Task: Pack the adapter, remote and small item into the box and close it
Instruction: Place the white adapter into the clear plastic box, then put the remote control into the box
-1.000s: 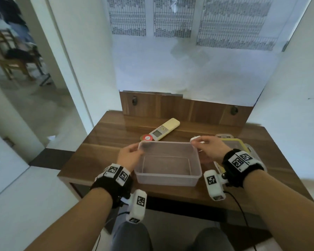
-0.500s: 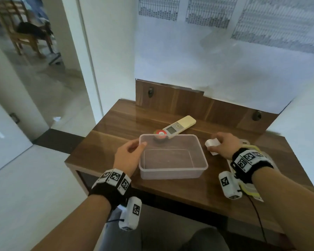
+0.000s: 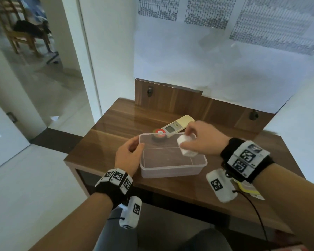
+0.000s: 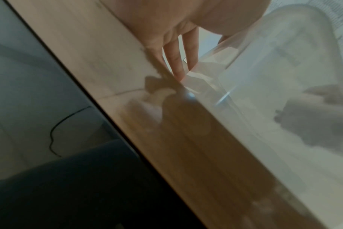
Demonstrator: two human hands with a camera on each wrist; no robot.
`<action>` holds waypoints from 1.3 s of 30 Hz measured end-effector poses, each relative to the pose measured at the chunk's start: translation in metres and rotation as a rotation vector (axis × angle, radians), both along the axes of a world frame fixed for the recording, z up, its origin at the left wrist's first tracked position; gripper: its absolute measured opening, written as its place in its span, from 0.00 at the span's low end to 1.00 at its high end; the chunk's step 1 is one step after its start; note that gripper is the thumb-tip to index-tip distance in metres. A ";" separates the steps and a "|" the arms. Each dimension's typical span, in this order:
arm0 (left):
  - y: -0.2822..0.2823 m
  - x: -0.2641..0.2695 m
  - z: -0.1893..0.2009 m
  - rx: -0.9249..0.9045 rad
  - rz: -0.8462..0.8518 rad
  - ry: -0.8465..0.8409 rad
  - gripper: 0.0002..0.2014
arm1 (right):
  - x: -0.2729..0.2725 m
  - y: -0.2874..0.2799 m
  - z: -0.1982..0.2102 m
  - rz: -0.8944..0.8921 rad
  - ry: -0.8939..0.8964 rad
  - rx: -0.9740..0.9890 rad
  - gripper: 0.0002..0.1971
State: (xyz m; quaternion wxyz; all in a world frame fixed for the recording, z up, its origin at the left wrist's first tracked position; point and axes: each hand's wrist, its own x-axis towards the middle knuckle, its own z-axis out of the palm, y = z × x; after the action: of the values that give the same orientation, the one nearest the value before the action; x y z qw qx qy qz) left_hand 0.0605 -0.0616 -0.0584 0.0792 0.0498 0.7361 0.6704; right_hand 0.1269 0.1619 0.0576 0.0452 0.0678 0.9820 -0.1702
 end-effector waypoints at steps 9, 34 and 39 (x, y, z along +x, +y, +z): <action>-0.003 0.001 0.000 -0.046 0.025 0.062 0.13 | -0.009 -0.020 -0.029 0.128 -0.331 0.262 0.11; 0.005 0.000 -0.002 -0.063 0.133 0.070 0.10 | -0.111 0.033 0.029 0.135 -0.128 0.293 0.18; 0.006 0.000 -0.005 -0.080 0.117 0.094 0.09 | -0.131 0.032 -0.003 0.197 -0.321 0.401 0.35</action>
State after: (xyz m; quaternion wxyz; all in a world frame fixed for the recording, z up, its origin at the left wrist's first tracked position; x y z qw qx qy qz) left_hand 0.0605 -0.0557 -0.0633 0.0071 0.0352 0.7669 0.6408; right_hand -0.0046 0.1937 0.0542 0.2021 0.0056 0.9783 0.0457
